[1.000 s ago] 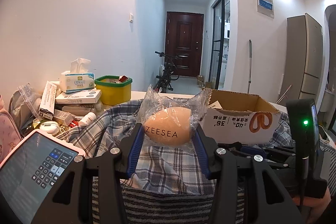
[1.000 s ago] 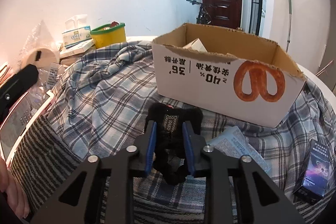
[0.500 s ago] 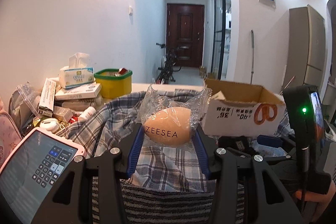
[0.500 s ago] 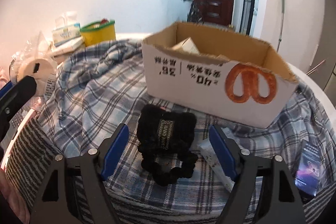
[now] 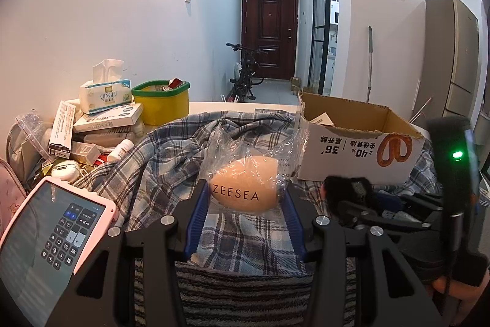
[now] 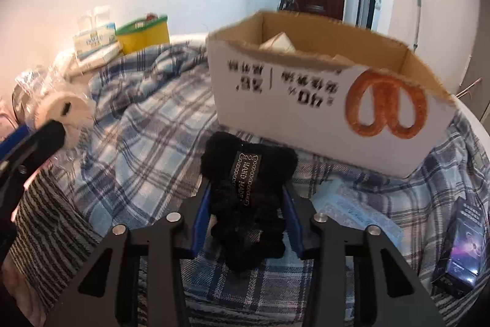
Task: Organize objects
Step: 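Close the right tool on the black fabric item and lift it, then carry the ZEESEA sponge and black fabric item up over the cardboard box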
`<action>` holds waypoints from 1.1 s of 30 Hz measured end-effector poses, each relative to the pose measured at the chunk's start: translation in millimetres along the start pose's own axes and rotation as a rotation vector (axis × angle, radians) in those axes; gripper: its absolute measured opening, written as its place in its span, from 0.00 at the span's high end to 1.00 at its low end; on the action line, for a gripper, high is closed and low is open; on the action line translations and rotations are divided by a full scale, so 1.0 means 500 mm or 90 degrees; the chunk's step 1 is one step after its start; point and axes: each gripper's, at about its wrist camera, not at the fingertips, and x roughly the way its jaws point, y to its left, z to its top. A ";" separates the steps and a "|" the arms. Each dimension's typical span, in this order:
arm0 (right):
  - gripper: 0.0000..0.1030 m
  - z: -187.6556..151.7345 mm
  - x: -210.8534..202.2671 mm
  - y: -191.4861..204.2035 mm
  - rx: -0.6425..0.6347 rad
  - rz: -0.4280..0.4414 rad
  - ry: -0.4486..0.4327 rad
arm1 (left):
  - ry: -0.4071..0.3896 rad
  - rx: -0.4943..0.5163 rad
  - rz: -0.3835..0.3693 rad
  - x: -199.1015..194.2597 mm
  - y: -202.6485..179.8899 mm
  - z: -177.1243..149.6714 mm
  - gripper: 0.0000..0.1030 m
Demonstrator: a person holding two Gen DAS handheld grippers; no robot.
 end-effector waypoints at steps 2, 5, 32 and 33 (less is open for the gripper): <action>0.61 0.000 -0.023 -0.001 0.003 -0.002 -0.039 | -0.007 -0.003 -0.002 -0.005 0.001 0.001 0.52; 0.61 -0.002 -0.054 0.000 0.004 -0.005 -0.093 | -0.019 -0.005 -0.004 -0.013 0.003 0.002 0.52; 0.60 -0.089 -0.275 -0.091 0.020 -0.092 -0.271 | -0.113 0.019 -0.038 -0.179 -0.071 -0.029 0.52; 0.60 -0.091 -0.273 -0.094 0.021 -0.097 -0.268 | -0.113 0.018 -0.036 -0.181 -0.073 -0.032 0.52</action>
